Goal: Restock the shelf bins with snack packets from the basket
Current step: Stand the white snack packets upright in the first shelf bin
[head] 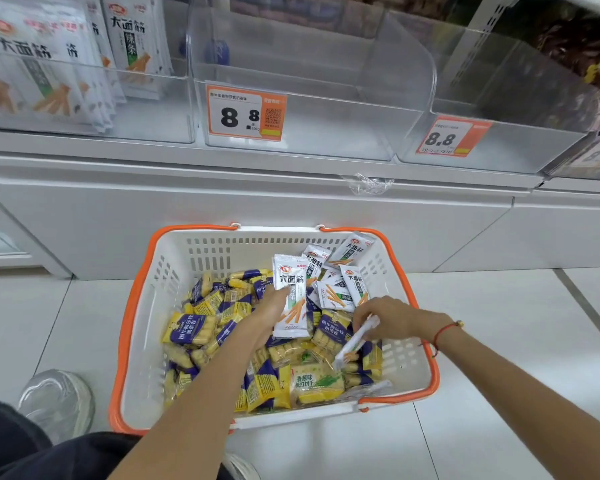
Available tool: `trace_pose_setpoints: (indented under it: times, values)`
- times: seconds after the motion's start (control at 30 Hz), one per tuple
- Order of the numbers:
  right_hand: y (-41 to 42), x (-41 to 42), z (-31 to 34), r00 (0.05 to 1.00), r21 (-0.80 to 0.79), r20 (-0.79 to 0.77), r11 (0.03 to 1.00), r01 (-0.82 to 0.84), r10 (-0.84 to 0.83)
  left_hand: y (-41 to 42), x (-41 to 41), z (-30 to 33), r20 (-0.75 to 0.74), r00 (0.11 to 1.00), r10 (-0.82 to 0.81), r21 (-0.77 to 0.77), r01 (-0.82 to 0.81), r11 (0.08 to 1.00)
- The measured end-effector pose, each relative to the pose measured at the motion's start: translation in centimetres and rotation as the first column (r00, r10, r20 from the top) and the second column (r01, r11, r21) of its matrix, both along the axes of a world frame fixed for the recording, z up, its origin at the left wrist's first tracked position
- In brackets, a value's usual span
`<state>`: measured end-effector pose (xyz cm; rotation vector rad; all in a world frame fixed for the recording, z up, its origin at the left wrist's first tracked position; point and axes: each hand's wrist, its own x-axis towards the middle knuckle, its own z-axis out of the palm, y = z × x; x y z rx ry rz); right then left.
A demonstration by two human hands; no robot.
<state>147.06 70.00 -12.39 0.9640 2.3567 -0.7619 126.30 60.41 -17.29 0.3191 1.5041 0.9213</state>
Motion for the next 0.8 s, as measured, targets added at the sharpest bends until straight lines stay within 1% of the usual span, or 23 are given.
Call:
trace_pose_setpoints:
  times: [0.1, 0.17, 0.23, 0.27, 0.33, 0.4, 0.5, 0.6, 0.67, 0.7, 0.73, 0.8]
  values:
    - [0.3, -1.6, 3.4, 0.999, -0.094, -0.023, 0.995, -0.036, 0.034, -0.6, -0.4, 0.9, -0.070, 0.996, -0.058, 0.021, 0.060, 0.998]
    - [0.1, -3.3, 5.1, 0.997, -0.131, -0.036, 0.989, -0.070, 0.066, -0.7, -0.6, 0.6, -0.066, 0.989, -0.136, 0.025, 0.138, 0.990]
    - [0.0, -5.1, 5.8, 0.993, -0.098, -0.037, 0.988, -0.118, 0.115, -1.0, -0.5, 1.2, -0.011, 0.977, -0.213, 0.041, 0.213, 0.976]
    - [-0.1, -6.0, 5.8, 0.993, -0.056, -0.051, 0.992, -0.113, 0.110, -1.2, -0.5, 1.7, 0.016, 0.972, -0.234, 0.044, 0.233, 0.972]
    - [-0.2, -7.3, 5.5, 0.993, 0.069, -0.111, 0.997, -0.034, 0.041, -1.4, -0.3, 2.2, 0.067, 0.963, -0.261, 0.049, 0.258, 0.965]
    - [-0.4, -8.3, 4.7, 0.976, 0.131, -0.212, 0.988, 0.085, -0.056, -1.3, -0.3, 2.4, 0.143, 0.953, -0.268, 0.071, 0.260, 0.963]
    - [-1.1, -9.3, 3.6, 0.916, 0.113, -0.378, 0.975, 0.191, -0.136, -1.0, -0.5, 2.3, 0.269, 0.941, -0.206, 0.112, 0.182, 0.977]
    - [-1.3, -9.7, 2.0, 0.864, 0.099, -0.487, 0.975, 0.201, -0.128, -1.1, -0.5, 2.0, 0.346, 0.922, -0.176, 0.135, 0.137, 0.981]
    - [-1.0, -9.7, 1.1, 0.834, 0.072, -0.541, 0.983, 0.169, -0.104, -1.1, -0.5, 1.9, 0.361, 0.914, -0.185, 0.153, 0.138, 0.979]
    - [-0.7, -9.6, 0.8, 0.806, 0.036, -0.576, 0.981, 0.189, -0.134, -1.0, -0.6, 1.8, 0.364, 0.914, -0.178, 0.166, 0.125, 0.978]
    - [-0.4, -9.4, 0.6, 0.766, -0.033, -0.607, 0.970, 0.242, -0.212, -0.7, -0.8, 1.7, 0.383, 0.910, -0.161, 0.181, 0.097, 0.979]
    - [0.1, -8.5, 0.3, 0.648, -0.224, -0.629, 0.898, 0.378, -0.429, -0.3, -1.2, 1.1, 0.418, 0.903, -0.103, 0.176, 0.031, 0.984]
